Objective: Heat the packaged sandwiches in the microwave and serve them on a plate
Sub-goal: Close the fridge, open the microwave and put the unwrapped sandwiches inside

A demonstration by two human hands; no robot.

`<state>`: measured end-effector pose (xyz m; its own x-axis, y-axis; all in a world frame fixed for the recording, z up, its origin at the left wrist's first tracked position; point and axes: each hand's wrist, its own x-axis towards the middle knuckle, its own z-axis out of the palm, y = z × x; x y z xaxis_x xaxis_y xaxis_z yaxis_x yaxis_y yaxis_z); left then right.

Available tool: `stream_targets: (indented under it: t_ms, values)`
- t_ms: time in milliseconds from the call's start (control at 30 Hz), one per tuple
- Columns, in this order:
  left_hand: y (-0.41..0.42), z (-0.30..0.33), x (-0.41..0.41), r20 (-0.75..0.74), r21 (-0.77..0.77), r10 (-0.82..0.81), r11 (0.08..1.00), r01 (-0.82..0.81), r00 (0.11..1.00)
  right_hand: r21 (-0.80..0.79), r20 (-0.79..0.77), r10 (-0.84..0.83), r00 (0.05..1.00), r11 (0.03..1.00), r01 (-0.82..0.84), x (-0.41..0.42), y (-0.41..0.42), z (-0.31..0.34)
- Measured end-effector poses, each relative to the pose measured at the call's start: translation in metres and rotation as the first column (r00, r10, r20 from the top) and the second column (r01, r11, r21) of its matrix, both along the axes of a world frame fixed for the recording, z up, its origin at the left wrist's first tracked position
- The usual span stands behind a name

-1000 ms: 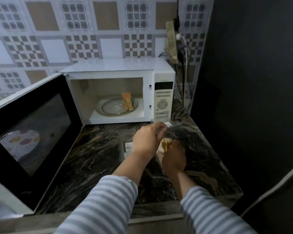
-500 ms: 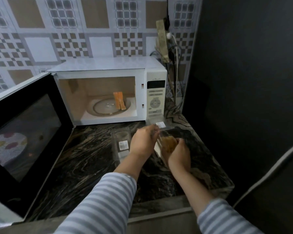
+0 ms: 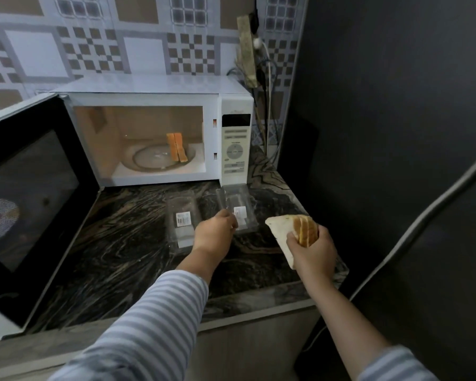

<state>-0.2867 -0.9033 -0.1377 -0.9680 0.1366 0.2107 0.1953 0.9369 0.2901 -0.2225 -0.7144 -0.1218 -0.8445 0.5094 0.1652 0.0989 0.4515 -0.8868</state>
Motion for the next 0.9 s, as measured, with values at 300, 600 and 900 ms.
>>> stream_targets:
  t_ms: [300,600,900]
  values:
    - [0.003,0.010,0.002,0.124,-0.205,-0.025,0.978,0.050,0.992,-0.026,-0.093,0.109,0.990,0.993,-0.112,-0.016,-0.030,0.060]
    - [-0.052,0.070,-0.004,-0.016,-0.094,-0.056,0.994,0.054,0.998,0.021,-0.049,0.225,0.973,0.974,-0.224,-0.066,-0.107,0.129]
    - [-0.156,0.040,-0.016,-0.022,0.052,0.204,0.978,-0.203,0.979,-0.044,0.051,0.346,0.937,0.938,-0.344,-0.146,-0.193,0.117]
